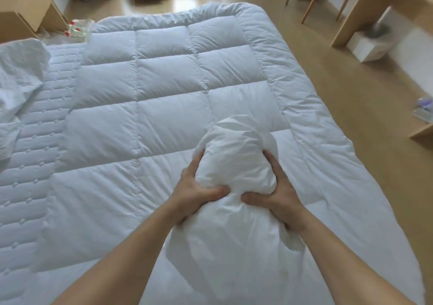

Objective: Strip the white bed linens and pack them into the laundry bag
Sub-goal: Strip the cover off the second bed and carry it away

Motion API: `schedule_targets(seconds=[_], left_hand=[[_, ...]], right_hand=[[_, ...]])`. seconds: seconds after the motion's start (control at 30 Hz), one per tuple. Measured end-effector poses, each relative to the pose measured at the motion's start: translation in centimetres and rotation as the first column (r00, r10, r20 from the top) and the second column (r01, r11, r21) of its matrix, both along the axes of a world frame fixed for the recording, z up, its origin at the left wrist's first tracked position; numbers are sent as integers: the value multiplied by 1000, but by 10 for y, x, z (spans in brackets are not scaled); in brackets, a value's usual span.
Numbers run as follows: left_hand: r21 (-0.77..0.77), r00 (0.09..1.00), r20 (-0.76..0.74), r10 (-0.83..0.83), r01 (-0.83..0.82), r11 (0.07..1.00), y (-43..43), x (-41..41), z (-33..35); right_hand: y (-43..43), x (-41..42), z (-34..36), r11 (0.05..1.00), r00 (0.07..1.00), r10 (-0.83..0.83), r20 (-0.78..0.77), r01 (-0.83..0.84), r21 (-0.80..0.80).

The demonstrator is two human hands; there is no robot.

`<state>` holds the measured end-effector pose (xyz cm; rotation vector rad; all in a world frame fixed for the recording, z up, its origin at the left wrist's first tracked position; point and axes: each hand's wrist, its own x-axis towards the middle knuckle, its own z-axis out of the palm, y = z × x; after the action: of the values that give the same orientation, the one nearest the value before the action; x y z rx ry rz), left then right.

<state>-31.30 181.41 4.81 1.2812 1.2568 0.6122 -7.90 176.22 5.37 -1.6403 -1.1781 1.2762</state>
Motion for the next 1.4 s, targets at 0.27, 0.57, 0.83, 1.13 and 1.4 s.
schedule_targets(seconds=[0.27, 0.57, 0.83, 1.13, 1.4], left_hand=[[323, 978, 64, -199, 169, 931, 4, 49, 189], [489, 885, 80, -459, 367, 791, -65, 146, 309], [549, 737, 51, -674, 543, 635, -177, 282, 355], [589, 536, 72, -841, 658, 469, -357, 468, 388], [579, 373, 110, -921, 730, 364, -460, 604, 392]], right_hand=[[-43, 30, 198, 925, 971, -213, 106, 166, 342], [-169, 92, 318, 795, 865, -472, 169, 335, 506], [-321, 184, 348, 619, 727, -679, 101, 493, 611], [-530, 309, 386, 466, 479, -861, 173, 604, 647], [-643, 405, 391, 360, 314, -930, 190, 679, 640]])
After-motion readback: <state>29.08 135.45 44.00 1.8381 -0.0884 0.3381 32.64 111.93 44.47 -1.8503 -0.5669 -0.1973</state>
